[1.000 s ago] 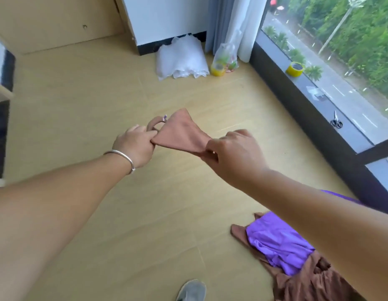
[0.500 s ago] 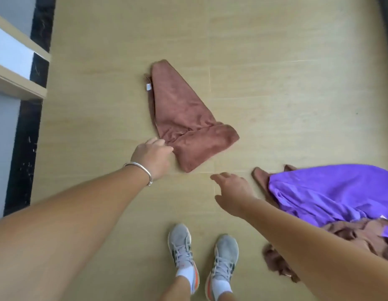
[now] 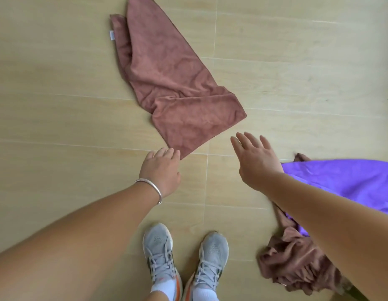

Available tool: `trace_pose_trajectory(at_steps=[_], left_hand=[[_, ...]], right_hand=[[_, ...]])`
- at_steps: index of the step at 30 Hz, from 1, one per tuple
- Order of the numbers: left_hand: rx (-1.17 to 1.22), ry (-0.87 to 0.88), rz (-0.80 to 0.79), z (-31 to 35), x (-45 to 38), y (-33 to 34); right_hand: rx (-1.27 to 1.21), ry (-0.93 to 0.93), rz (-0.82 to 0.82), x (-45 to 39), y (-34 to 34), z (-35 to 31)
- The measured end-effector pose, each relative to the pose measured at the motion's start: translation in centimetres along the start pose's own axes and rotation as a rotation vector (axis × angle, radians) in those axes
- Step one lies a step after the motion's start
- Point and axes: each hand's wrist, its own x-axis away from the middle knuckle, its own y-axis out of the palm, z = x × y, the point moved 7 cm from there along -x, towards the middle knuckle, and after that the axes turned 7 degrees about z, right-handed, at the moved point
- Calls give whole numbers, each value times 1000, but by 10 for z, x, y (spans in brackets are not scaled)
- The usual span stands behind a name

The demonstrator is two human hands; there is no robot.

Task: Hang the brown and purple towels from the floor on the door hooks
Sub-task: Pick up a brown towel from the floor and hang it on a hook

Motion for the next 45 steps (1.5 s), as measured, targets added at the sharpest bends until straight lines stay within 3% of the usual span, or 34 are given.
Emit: trace_pose_trajectory(at_steps=[5,9,17,26,29,37,45], left_hand=[[13,75,28,12,-56,54],[-107,151,-14,18,-102,99],[-136,91,35,14,-161,157],[-173,235,290,0,-180,138],[-188,215,260,-5,-188,124],[-278,164,-28,0,-154,102],[-239,7,-273,-59,-19,45]], right_hand=[[138,-18,1,-61,52,4],[231,22,-14,-112,92,22],[366,-19,37,-215,131,53],[256,-83,433,-224,121,50],[260,-143,516,-213,110,41],[182,-80,91,-178,100,22],[42,-175,-72,-39,28,-39]])
